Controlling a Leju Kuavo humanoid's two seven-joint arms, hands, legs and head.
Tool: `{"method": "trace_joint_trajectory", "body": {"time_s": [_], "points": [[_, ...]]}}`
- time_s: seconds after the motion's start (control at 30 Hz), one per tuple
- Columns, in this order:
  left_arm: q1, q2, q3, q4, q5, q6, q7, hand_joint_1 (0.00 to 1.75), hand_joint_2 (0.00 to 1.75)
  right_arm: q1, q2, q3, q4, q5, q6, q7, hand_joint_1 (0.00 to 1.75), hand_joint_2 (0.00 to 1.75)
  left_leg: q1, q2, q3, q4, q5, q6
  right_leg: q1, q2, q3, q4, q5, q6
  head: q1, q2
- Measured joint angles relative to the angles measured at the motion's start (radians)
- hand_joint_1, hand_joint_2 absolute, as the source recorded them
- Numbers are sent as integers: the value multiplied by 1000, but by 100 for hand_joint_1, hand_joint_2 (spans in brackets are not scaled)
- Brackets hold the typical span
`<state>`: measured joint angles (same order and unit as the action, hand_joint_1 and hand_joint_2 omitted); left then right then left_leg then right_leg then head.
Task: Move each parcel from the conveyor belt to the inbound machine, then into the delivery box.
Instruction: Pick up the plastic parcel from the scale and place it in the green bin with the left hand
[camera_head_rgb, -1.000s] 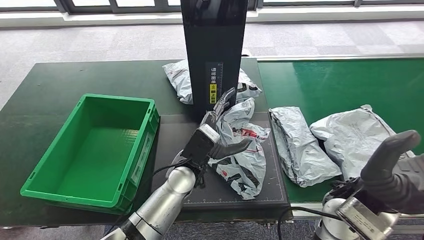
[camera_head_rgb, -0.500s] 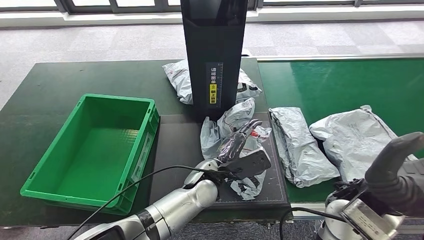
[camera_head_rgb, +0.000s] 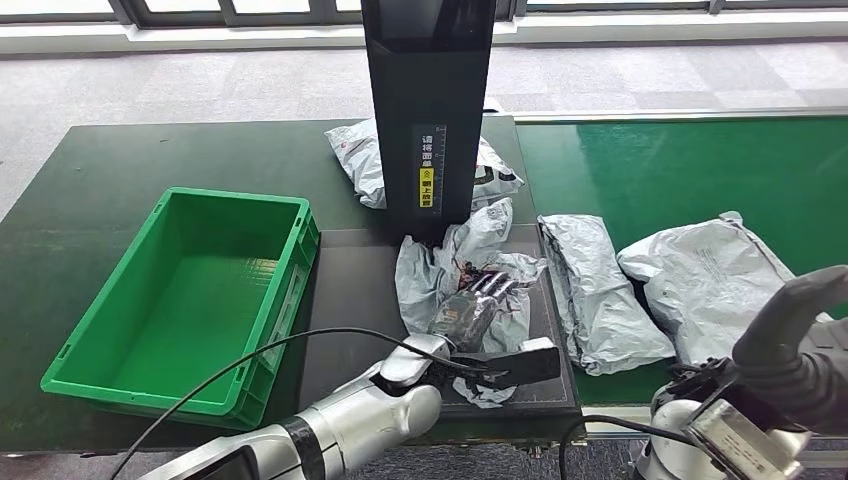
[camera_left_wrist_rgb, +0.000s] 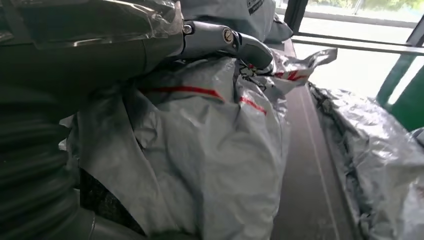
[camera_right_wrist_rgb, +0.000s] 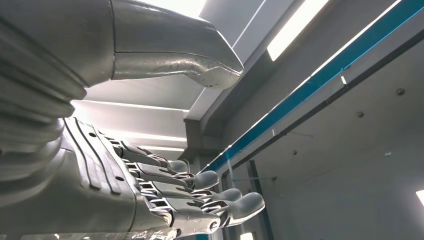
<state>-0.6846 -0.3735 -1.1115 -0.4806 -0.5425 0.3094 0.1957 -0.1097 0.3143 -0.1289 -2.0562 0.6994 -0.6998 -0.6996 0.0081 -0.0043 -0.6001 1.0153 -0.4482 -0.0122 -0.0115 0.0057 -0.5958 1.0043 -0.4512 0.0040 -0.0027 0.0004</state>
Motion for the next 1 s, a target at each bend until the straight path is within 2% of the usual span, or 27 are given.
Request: {"method": "trace_joint_trajectory", "body": {"time_s": [0.1,0.13,0.43,1.0], "points": [[-6,0,-45,14,-30,-35,33,141,175,0,0,0,0,-2,0,0,0,175,0,0,0,0,0,0,0,0,0,0,0,0,0,0],[-8,0,-58,18,-41,-47,42,175,175,0,0,0,0,-3,0,0,0,175,0,0,0,0,0,0,0,0,0,0,0,0,0,0],[-23,0,-121,45,-92,-66,83,175,175,0,0,0,0,-8,0,0,0,175,0,0,1,0,0,0,0,0,1,0,0,0,0,0],[-31,0,-130,63,-96,-65,87,175,175,0,0,0,0,-9,0,0,0,175,0,0,2,0,0,0,0,0,2,0,0,0,0,0]]}}
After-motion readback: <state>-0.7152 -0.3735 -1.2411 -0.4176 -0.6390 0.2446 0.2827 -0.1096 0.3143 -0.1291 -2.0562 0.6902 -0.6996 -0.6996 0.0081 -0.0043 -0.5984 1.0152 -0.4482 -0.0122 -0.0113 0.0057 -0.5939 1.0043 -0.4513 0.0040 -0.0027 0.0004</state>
